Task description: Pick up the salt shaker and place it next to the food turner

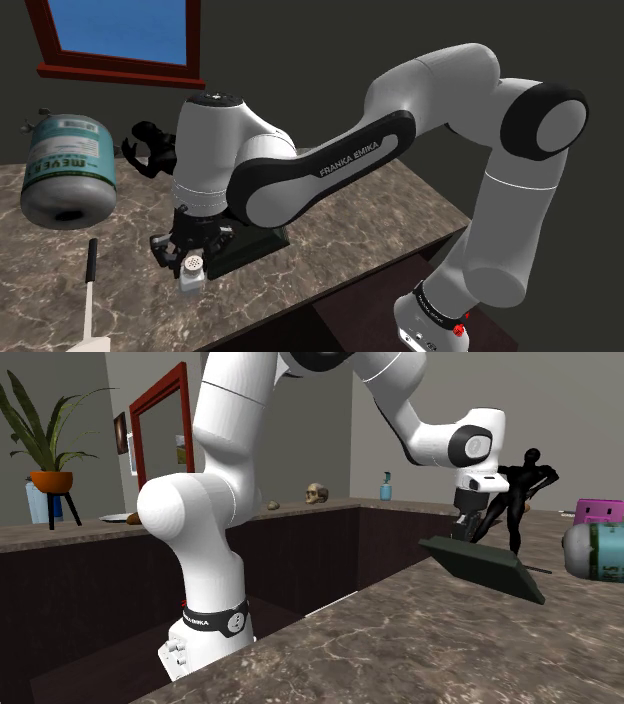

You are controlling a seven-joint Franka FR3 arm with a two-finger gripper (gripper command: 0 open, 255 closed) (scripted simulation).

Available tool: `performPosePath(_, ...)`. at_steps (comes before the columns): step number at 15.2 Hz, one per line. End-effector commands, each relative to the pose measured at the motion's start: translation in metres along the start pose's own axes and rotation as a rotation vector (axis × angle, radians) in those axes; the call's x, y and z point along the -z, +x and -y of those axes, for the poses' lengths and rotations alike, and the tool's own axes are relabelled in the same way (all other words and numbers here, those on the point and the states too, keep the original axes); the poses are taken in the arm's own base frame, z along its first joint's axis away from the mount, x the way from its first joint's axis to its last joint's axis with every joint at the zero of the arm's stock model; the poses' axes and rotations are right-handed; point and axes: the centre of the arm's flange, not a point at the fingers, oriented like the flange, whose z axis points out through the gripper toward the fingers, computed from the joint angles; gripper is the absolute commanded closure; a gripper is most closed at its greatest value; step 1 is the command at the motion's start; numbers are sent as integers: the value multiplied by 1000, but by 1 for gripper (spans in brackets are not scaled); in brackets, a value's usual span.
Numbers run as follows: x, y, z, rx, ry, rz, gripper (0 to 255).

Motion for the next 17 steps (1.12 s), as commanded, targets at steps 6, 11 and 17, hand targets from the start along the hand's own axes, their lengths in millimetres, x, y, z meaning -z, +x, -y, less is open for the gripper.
performPosePath(6, -1, 1, 0, -1, -1, 0, 0)
performPosePath(11, 13, 1, 0, -1, -1, 0, 0)
performPosePath(17, 49, 1, 0, -1, -1, 0, 0)
